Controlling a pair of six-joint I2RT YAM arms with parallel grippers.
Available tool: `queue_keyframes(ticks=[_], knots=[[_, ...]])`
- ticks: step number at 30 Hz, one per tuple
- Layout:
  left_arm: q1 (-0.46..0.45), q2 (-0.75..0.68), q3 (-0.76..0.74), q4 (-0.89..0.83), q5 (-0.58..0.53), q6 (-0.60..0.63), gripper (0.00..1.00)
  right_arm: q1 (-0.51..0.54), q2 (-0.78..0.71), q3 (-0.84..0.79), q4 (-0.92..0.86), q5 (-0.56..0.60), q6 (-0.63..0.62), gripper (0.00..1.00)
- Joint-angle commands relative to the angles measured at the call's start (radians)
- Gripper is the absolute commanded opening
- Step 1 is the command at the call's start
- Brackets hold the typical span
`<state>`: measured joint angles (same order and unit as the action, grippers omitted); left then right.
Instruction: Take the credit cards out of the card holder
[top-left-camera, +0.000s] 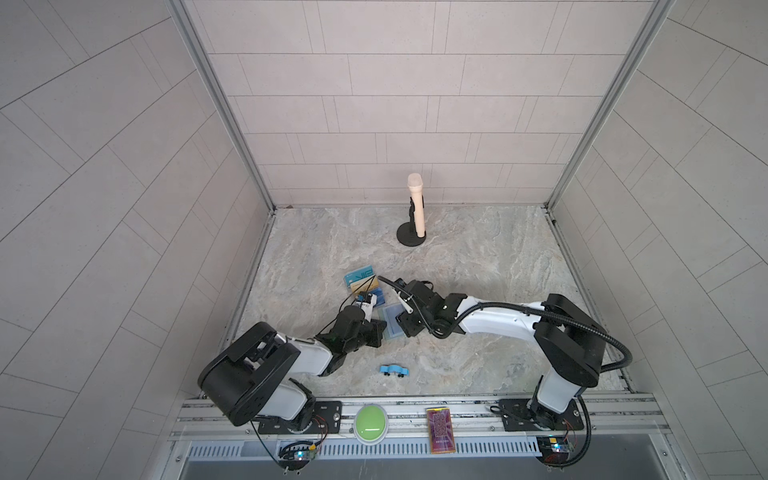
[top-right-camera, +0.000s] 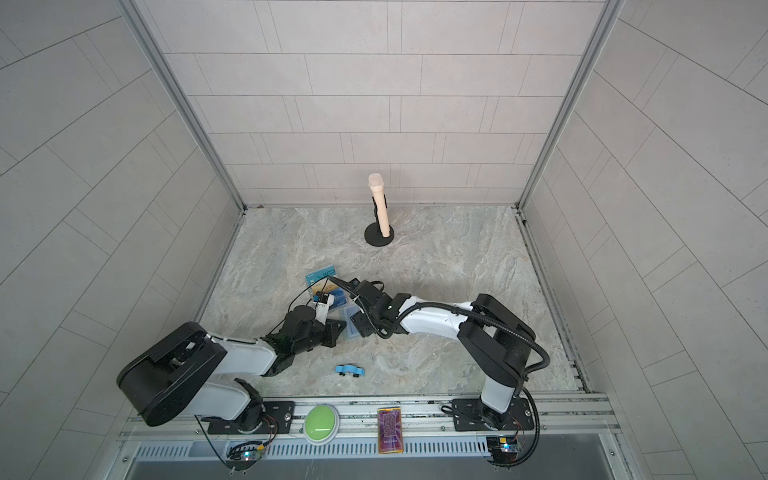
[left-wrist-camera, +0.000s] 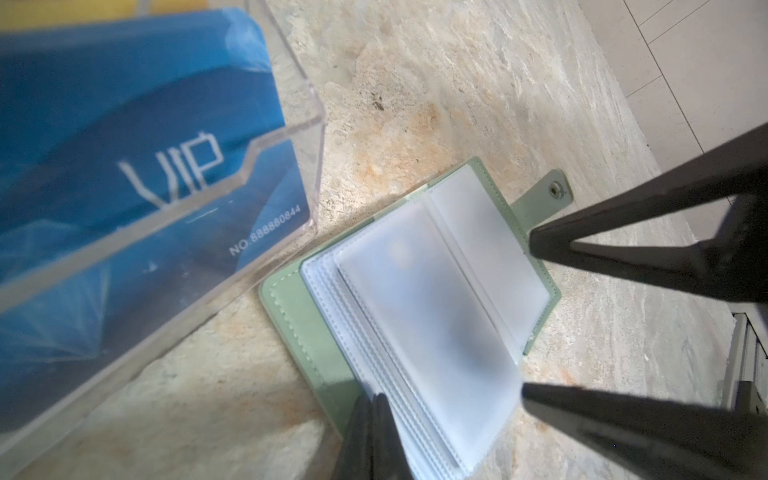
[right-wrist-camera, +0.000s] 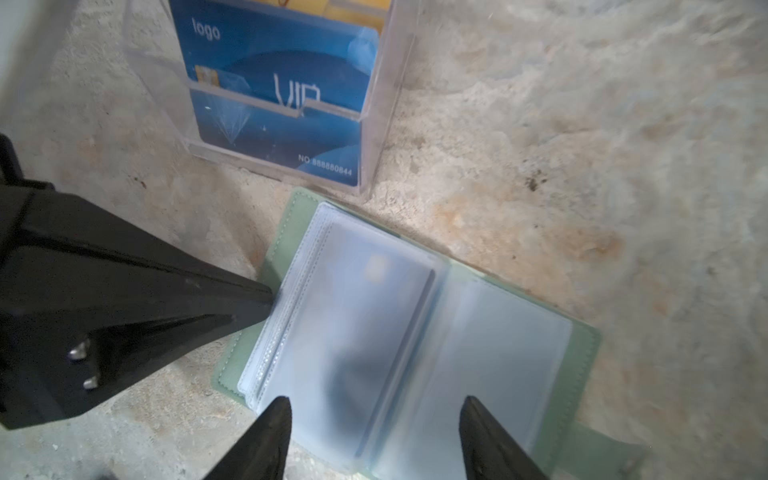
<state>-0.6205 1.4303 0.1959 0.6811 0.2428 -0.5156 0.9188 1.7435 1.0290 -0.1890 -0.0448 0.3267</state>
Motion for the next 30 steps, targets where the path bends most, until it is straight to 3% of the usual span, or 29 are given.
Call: queue_keyframes(ticks=[1,8,23,26,30], knots=[[-0.004,0.009,-0.007,-0.104,-0.008,0.019,0.0,0.011,0.036,0.033,0.018,-0.037,0.008,0.7],[-0.004,0.008,-0.008,-0.106,-0.013,0.019,0.0,0.02,0.084,0.052,-0.003,-0.001,-0.002,0.7],[-0.004,0.011,-0.011,-0.107,-0.018,0.022,0.0,0.021,0.077,0.043,-0.065,0.134,0.011,0.5],[-0.004,0.01,-0.013,-0.106,-0.018,0.022,0.0,0.02,0.062,0.04,-0.064,0.1,-0.003,0.52],[-0.004,0.014,-0.013,-0.103,-0.017,0.023,0.0,0.021,0.044,0.029,-0.031,-0.01,-0.029,0.64]])
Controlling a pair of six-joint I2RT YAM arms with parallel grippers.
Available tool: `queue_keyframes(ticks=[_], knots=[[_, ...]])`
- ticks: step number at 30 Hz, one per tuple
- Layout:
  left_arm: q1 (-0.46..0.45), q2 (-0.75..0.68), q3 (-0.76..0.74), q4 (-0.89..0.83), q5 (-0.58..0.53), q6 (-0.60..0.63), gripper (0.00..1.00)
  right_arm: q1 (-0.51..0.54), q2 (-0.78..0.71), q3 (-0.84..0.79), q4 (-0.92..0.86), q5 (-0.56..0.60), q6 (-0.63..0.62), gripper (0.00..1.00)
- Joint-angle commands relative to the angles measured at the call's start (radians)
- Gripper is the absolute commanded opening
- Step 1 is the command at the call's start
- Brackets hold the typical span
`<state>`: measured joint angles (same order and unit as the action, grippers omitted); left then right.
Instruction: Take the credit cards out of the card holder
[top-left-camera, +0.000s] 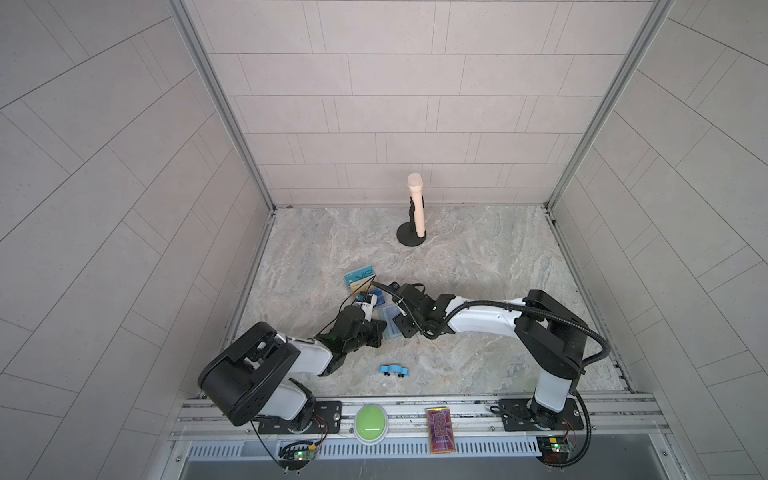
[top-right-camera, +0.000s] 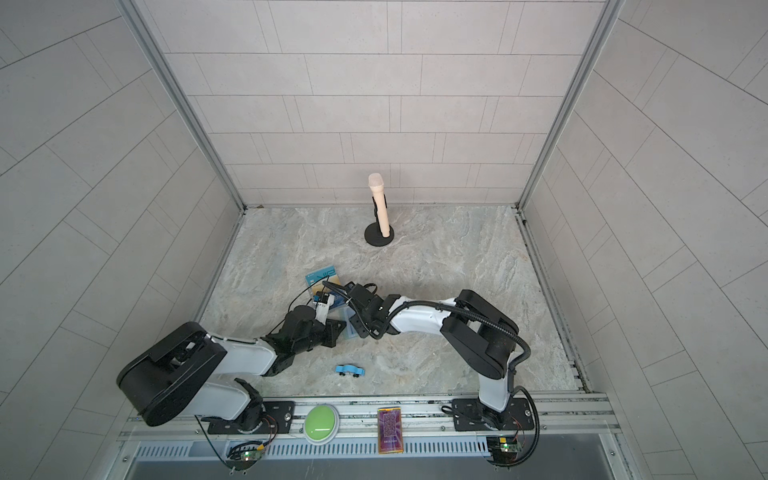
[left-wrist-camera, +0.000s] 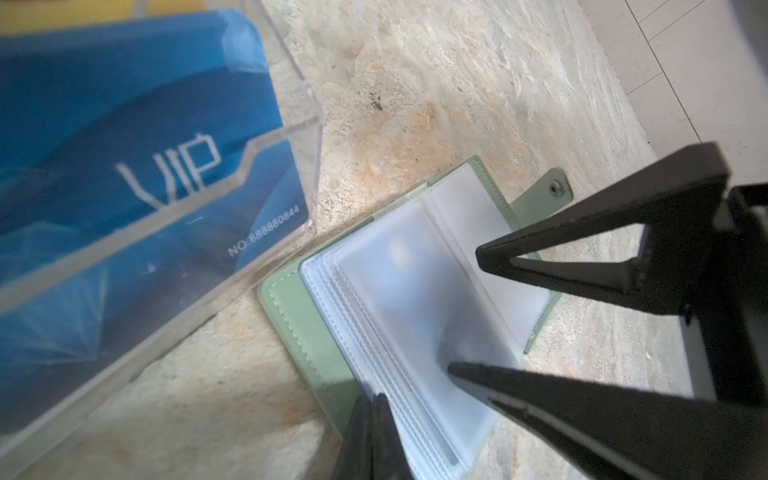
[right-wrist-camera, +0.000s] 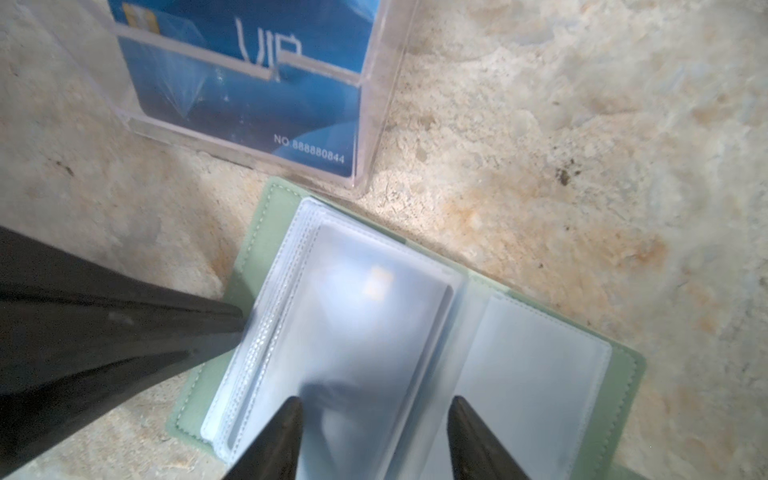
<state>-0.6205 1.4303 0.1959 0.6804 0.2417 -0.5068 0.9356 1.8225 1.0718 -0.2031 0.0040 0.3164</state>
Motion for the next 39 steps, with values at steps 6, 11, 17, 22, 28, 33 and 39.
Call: queue_keyframes(ticks=[6,11,17,22,28,33,39], knots=[[-0.004,0.017,-0.013,-0.099,-0.016,0.012,0.0,0.005,-0.02,-0.013,0.003,-0.127,-0.023,0.68],[-0.004,0.013,-0.014,-0.101,-0.018,0.014,0.0,0.008,-0.001,-0.006,-0.01,-0.12,-0.029,0.7],[-0.004,0.014,-0.014,-0.103,-0.018,0.014,0.0,0.021,0.025,0.011,-0.05,-0.065,-0.045,0.71],[-0.004,0.014,-0.014,-0.108,-0.019,0.014,0.0,0.026,0.043,0.026,-0.089,0.002,-0.041,0.64],[-0.004,0.014,-0.015,-0.112,-0.019,0.017,0.0,0.026,0.021,0.011,-0.088,0.026,-0.035,0.56],[-0.004,0.012,-0.016,-0.114,-0.021,0.018,0.0,0.026,0.017,0.008,-0.088,0.043,-0.027,0.52],[-0.005,0.011,-0.015,-0.117,-0.023,0.02,0.0,0.026,-0.014,-0.005,-0.051,-0.07,-0.052,0.66]])
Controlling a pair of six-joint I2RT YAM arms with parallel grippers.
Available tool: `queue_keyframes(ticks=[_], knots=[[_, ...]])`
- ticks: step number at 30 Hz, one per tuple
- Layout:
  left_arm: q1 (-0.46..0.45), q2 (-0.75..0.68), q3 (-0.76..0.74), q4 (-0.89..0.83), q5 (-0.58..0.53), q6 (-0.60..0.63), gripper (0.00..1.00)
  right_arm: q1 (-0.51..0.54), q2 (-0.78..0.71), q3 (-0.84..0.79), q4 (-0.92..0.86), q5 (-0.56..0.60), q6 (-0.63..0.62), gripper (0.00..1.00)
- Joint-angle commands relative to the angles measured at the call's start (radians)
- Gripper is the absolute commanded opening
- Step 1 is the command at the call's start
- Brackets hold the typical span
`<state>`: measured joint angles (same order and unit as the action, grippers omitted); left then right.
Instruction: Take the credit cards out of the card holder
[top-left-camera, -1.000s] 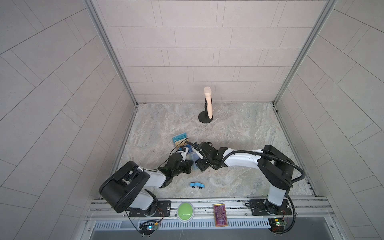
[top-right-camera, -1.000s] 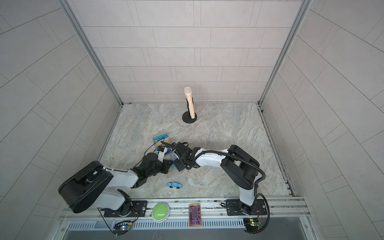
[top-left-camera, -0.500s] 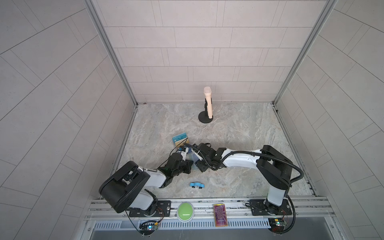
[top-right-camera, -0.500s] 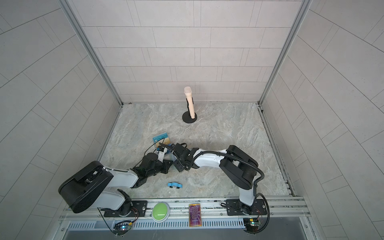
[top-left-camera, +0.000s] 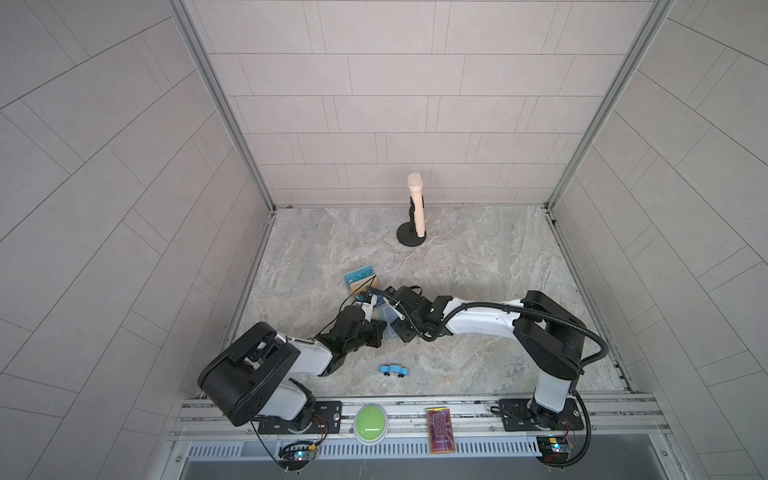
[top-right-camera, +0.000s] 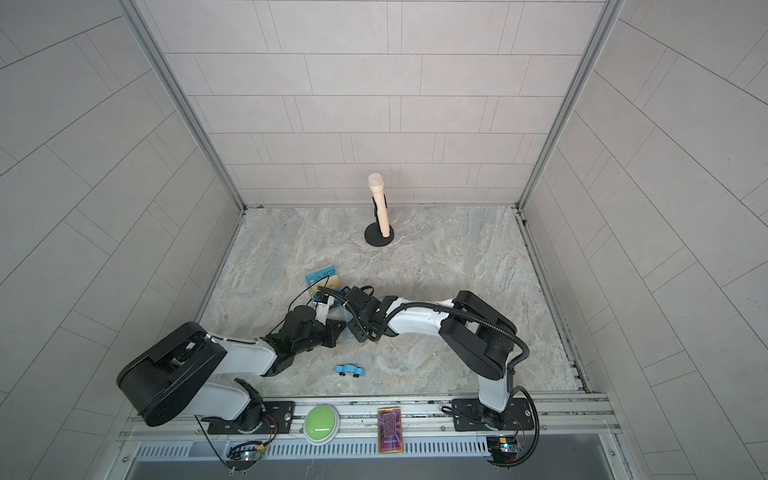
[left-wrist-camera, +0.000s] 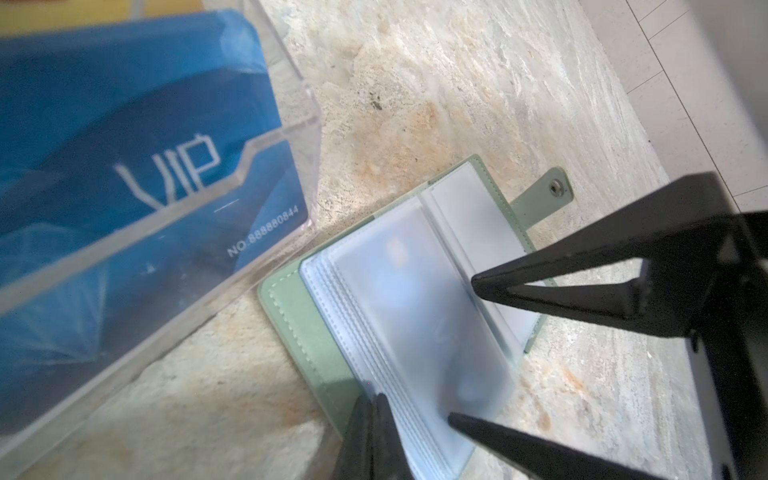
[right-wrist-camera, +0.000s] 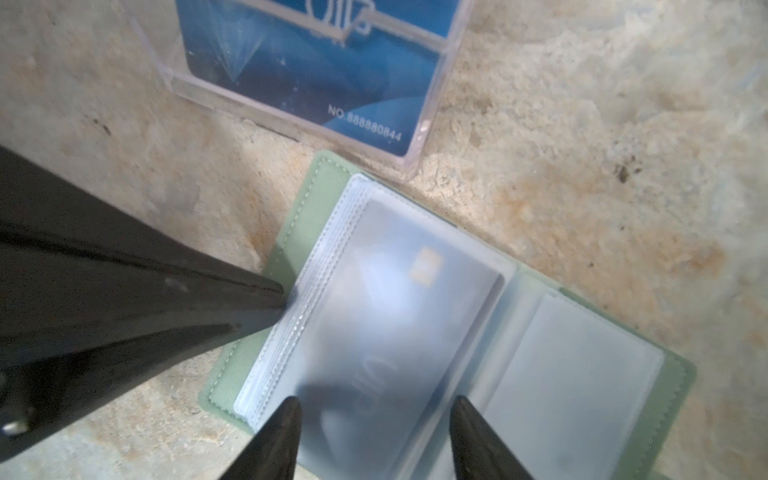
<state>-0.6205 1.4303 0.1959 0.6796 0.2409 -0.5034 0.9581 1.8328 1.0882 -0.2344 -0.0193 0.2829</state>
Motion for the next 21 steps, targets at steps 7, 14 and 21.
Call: queue_keyframes(ticks=[7,14,21], knots=[[-0.004,0.013,-0.017,-0.113,-0.024,0.016,0.0,0.005,-0.005,-0.009,0.0,-0.119,-0.026,0.72],[-0.004,0.012,-0.014,-0.117,-0.025,0.018,0.0,0.007,0.023,-0.005,-0.019,-0.039,-0.006,0.66],[-0.004,0.017,-0.008,-0.12,-0.023,0.019,0.0,0.007,0.024,-0.004,-0.065,0.078,-0.011,0.6]])
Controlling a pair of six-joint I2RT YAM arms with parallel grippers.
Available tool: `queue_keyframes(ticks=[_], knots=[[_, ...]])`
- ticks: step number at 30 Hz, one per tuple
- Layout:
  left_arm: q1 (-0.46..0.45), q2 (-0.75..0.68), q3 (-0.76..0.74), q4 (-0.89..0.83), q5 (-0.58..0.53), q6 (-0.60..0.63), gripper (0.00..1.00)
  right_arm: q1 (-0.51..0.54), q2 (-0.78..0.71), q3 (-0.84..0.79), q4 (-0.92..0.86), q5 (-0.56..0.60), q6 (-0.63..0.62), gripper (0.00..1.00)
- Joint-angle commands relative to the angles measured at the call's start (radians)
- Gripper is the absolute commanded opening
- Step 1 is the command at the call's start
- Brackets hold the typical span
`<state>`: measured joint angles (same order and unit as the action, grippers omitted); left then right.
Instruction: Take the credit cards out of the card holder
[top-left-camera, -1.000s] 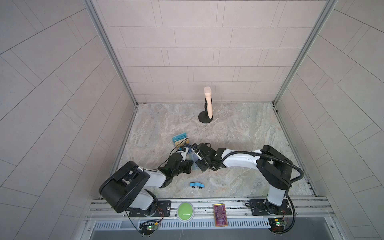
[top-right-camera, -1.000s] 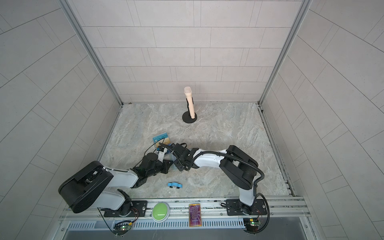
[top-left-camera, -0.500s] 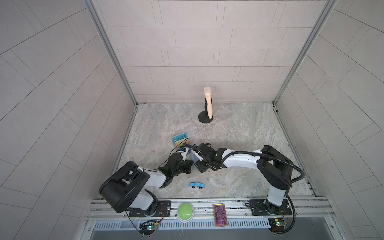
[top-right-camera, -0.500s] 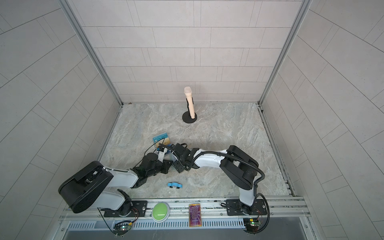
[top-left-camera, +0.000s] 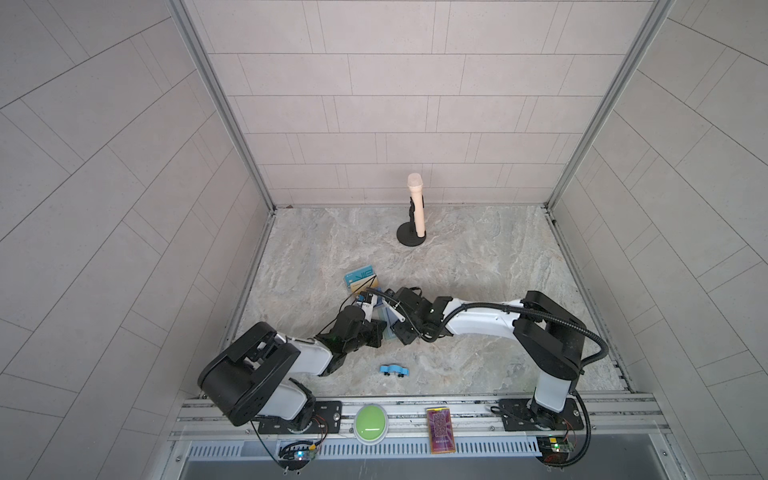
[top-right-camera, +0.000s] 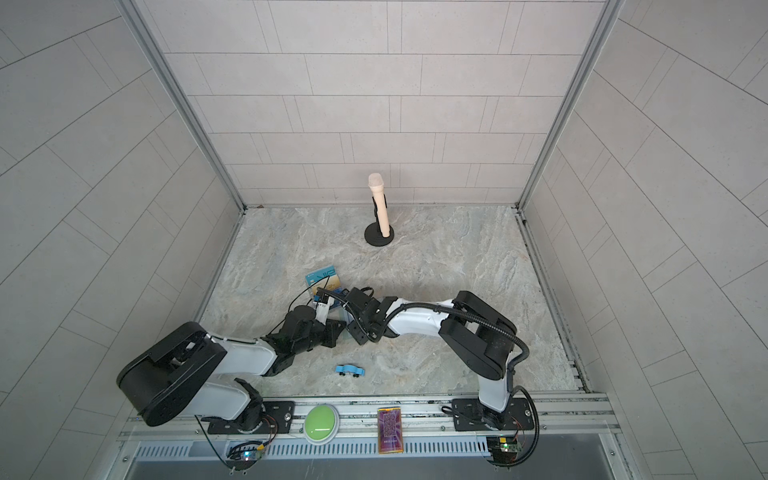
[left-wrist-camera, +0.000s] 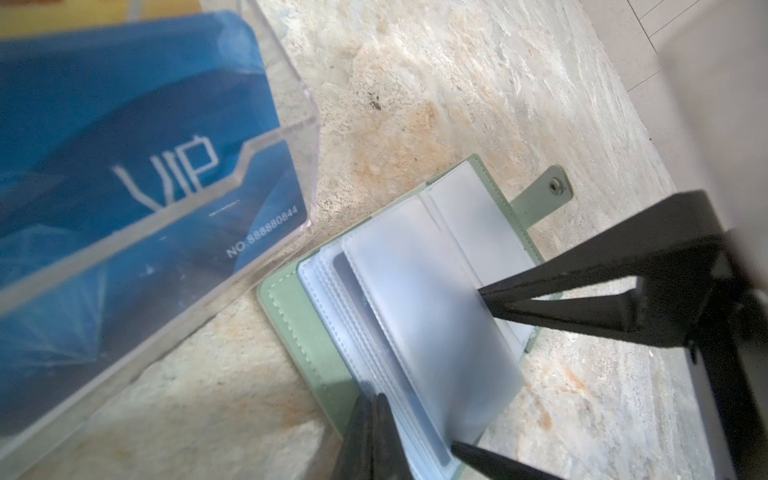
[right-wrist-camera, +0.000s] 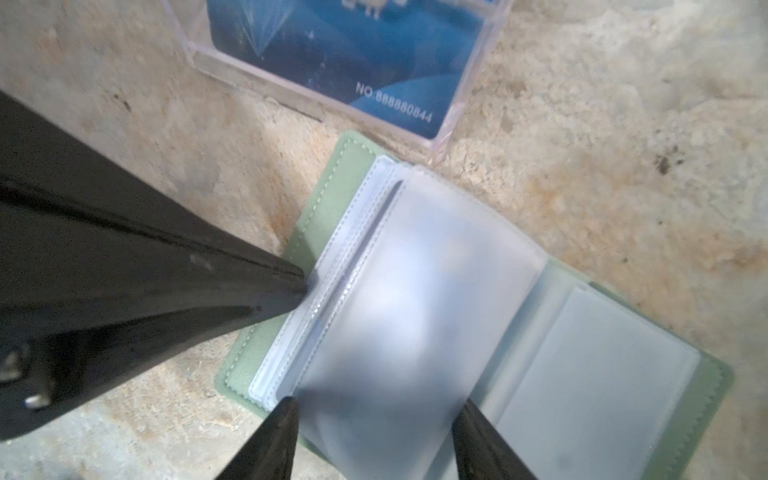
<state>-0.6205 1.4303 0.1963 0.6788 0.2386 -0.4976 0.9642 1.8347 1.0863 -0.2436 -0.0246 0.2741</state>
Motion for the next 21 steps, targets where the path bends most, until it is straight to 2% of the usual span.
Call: queue_keyframes(ticks=[1,9,21], knots=[[-0.004,0.016,-0.008,-0.12,-0.021,0.013,0.0,0.001,0.02,-0.002,-0.057,0.092,-0.001,0.59],[-0.004,0.017,-0.006,-0.127,-0.022,0.018,0.0,0.001,-0.005,-0.005,-0.061,0.157,0.021,0.53],[-0.004,0.021,-0.008,-0.123,-0.023,0.018,0.0,-0.008,-0.03,-0.017,-0.065,0.173,0.042,0.38]])
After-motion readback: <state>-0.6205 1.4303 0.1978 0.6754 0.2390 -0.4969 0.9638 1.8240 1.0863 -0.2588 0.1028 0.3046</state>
